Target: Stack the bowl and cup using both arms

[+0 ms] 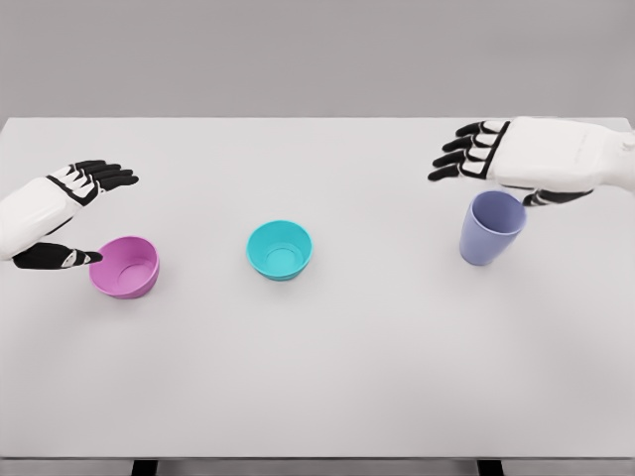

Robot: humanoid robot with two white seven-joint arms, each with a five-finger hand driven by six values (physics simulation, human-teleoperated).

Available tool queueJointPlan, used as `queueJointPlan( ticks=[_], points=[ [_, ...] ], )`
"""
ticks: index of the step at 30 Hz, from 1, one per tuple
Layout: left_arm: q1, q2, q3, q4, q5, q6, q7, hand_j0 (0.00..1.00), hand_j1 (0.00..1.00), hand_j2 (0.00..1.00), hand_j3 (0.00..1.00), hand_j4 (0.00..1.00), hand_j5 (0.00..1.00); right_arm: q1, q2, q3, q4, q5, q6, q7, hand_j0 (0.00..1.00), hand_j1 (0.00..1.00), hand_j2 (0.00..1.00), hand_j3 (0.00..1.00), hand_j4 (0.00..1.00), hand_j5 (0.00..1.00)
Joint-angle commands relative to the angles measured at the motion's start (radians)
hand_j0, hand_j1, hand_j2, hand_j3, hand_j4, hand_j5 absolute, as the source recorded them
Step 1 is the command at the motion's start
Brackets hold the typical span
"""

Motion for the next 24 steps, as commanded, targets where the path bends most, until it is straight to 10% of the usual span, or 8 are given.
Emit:
queueJointPlan(
  ticks=[1,11,16,18,24],
  points=[
    [0.000,0.001,0.002,-0.001,0.006,0.001,0.002,1.00,1.00,1.00,1.00,1.00,1.00,0.000,-0.002,-0.029,-0.005,-0.003,0.003,0.000,1.00,1.00,1.00,1.00,1.00,1.00],
    [-0.011,0.001,0.023,-0.002,0.003,0.001,-0.033,1.00,1.00,1.00,1.00,1.00,1.00,0.011,-0.134,-0.147,-0.007,-0.015,0.003,0.000,1.00,1.00,1.00,1.00,1.00,1.00],
    [-0.035,0.070,0.092,-0.016,0.144,0.001,-0.501,1.00,1.00,1.00,1.00,1.00,1.00,0.058,-0.116,-0.189,-0.007,-0.130,0.003,0.000,1.00,1.00,1.00,1.00,1.00,1.00],
    [-0.052,0.089,0.085,-0.059,0.202,0.001,-0.505,1.00,1.00,1.00,1.00,1.00,1.00,0.072,-0.028,-0.212,-0.007,-0.148,0.003,0.000,1.00,1.00,1.00,1.00,1.00,1.00],
    [-0.285,0.161,-0.132,-0.071,0.184,0.001,-0.505,1.00,1.00,1.00,1.00,1.00,1.00,0.127,-0.083,-0.206,-0.007,-0.141,0.003,0.000,1.00,1.00,1.00,1.00,1.00,1.00]
  ],
)
